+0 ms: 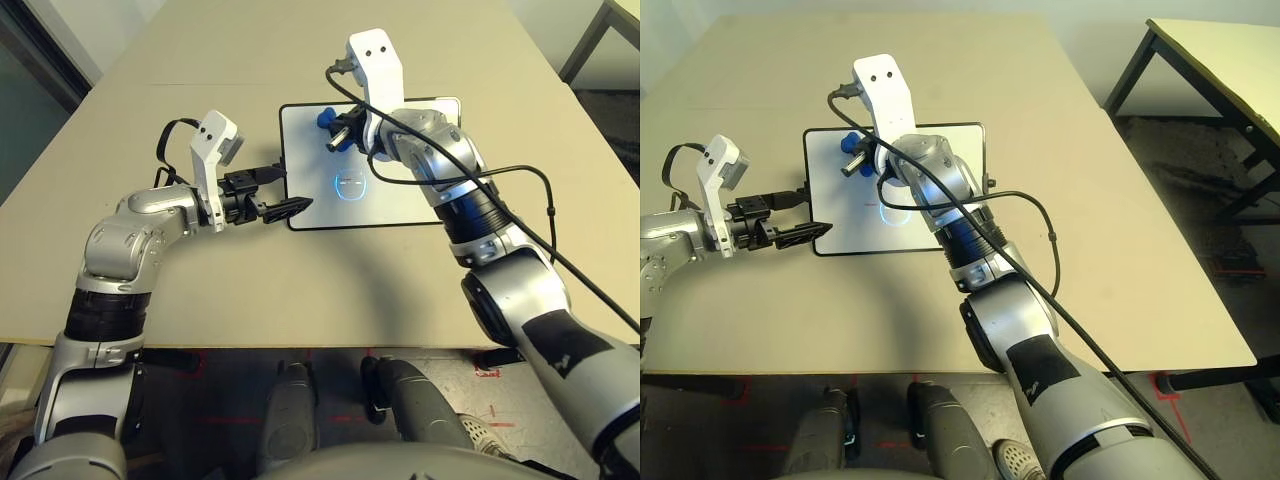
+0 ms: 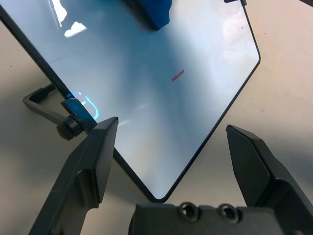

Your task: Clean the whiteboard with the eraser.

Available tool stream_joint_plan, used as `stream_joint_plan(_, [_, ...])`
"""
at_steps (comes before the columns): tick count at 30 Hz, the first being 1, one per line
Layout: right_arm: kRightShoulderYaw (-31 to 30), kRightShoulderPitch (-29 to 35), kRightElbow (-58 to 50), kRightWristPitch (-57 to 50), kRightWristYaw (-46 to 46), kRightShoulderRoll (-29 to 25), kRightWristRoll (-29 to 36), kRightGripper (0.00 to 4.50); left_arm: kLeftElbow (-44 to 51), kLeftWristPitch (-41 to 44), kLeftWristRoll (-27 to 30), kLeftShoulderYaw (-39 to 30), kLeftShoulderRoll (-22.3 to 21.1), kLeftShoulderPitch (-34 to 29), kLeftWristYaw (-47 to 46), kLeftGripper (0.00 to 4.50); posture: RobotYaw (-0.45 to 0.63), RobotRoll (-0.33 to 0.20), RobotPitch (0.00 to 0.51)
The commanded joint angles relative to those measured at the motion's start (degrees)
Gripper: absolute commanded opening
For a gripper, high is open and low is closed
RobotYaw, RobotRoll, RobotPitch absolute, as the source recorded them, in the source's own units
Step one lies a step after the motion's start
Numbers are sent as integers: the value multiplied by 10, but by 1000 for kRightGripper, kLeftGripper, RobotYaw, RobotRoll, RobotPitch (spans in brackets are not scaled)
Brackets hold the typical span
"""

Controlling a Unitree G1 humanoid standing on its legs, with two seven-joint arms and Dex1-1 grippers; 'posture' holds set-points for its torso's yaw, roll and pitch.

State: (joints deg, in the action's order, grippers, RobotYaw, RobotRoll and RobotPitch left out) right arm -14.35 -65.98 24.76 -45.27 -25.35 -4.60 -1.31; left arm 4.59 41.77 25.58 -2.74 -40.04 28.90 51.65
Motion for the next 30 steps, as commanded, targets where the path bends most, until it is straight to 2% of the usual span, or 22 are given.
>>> stream_joint_plan(1, [-10,11,18,7,0,0,-11,43,10,4,3,6,-1,-1,0,4500,5,0,142])
stream_joint_plan(17, [-58,91,-62,-48,-28,6,-14,43,11,8,3,6,-2,2,1,4500,5,0,146])
stream_joint_plan(30, [-76,127,-62,-52,-35,-4,-20,43,14,10,4,4,-3,-1,-1,4500,6,0,146])
